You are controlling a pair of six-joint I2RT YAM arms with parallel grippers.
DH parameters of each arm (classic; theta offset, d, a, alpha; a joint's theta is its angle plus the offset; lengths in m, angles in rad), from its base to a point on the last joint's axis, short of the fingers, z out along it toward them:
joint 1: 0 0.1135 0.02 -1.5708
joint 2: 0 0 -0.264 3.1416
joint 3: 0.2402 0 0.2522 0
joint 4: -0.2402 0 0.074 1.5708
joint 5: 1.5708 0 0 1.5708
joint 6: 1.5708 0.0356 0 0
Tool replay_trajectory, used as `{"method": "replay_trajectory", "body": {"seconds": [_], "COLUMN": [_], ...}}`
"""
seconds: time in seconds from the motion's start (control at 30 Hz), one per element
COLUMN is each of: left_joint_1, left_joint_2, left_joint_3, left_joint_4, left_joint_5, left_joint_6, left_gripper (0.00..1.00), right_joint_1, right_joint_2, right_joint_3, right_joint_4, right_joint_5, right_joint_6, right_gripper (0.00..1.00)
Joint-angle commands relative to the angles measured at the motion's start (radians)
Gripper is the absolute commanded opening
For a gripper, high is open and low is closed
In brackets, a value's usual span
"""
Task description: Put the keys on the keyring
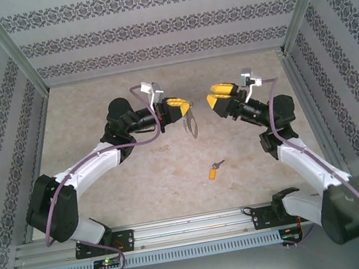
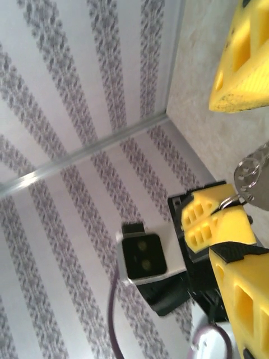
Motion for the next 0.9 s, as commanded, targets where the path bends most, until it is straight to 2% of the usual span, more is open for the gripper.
{"method": "replay_trajectory", "body": {"seconds": [0.0,0.1,0.23,0.43,0.7,0.87], "left_joint_1": [0.004,0.004,0.004,0.004,0.001,-0.020], "left_joint_2": [-0.083,-0.104,-0.127,-0.157,-0.163,-0.130], "left_joint_3": [-0.065,-0.132,-0.170,-0.245,-0.328,-0.330], "left_joint_4": [0.067,0.168,0.187,0.237,0.386,0.427], "left_joint_5": [-0.083,-0.146,-0.204,-0.288,-0.379,-0.393], "left_joint_6": [0.227,0.301,0.341,0.357,0.298,0.292], "left_gripper": [0.00,0.00,0.00,0.00,0.00,0.00], "right_joint_1": [-0.006,-0.009,-0.011,0.015,0.202,0.295], "right_joint_2": [-0.106,-0.166,-0.202,-0.218,-0.196,-0.137], "right_joint_3": [-0.014,-0.014,-0.028,-0.101,-0.118,-0.132], "right_joint_4": [-0.326,-0.523,-0.741,-0.899,-1.179,-1.254], "right_joint_5": [0.150,0.241,0.375,0.478,0.733,0.826], "right_joint_6": [-0.111,-0.152,-0.156,-0.078,-0.045,0.001], "right_gripper": [0.65,0.65,0.66,0.65,0.62,0.57]}}
